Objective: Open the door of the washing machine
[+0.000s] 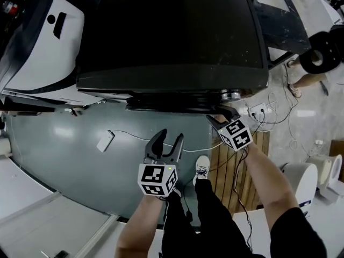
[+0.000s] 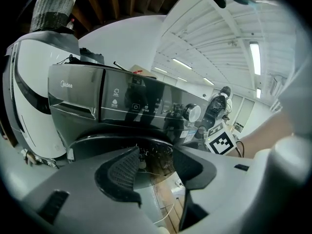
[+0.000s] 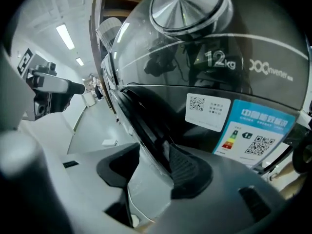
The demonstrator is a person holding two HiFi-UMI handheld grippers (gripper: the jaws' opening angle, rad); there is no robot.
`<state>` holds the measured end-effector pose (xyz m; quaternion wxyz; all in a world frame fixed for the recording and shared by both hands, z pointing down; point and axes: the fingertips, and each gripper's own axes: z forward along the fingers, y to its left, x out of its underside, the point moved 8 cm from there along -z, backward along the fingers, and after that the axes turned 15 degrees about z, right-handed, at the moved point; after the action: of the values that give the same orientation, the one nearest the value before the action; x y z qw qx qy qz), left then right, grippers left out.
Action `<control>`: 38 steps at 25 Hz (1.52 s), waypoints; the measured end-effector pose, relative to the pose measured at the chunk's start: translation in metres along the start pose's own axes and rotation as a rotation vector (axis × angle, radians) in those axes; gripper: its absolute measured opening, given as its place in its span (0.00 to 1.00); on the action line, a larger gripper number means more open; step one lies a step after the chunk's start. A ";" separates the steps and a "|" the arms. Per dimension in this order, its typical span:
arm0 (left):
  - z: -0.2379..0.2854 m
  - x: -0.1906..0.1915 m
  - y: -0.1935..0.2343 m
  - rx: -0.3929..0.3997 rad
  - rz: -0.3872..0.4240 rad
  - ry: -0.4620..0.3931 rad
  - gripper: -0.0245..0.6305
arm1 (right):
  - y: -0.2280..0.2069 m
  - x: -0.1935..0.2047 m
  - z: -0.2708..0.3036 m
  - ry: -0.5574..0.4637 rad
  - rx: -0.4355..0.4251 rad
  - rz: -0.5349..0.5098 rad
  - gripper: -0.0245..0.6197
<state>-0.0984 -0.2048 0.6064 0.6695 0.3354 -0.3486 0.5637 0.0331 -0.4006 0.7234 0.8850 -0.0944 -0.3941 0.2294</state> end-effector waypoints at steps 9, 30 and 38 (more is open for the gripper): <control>0.013 0.015 -0.010 0.005 -0.029 0.029 0.39 | 0.004 0.006 0.000 0.002 -0.001 0.035 0.35; 0.016 0.051 -0.037 -0.054 -0.255 0.065 0.44 | 0.055 0.057 -0.041 -0.009 -0.123 0.054 0.29; 0.013 0.069 -0.041 -0.053 -0.307 0.096 0.45 | 0.058 0.056 -0.085 -0.151 -0.109 0.180 0.31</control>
<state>-0.0512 -0.1857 0.6689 0.7722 0.3397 -0.2756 0.4608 0.1096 -0.3215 0.6832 0.8223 -0.1596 -0.4612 0.2926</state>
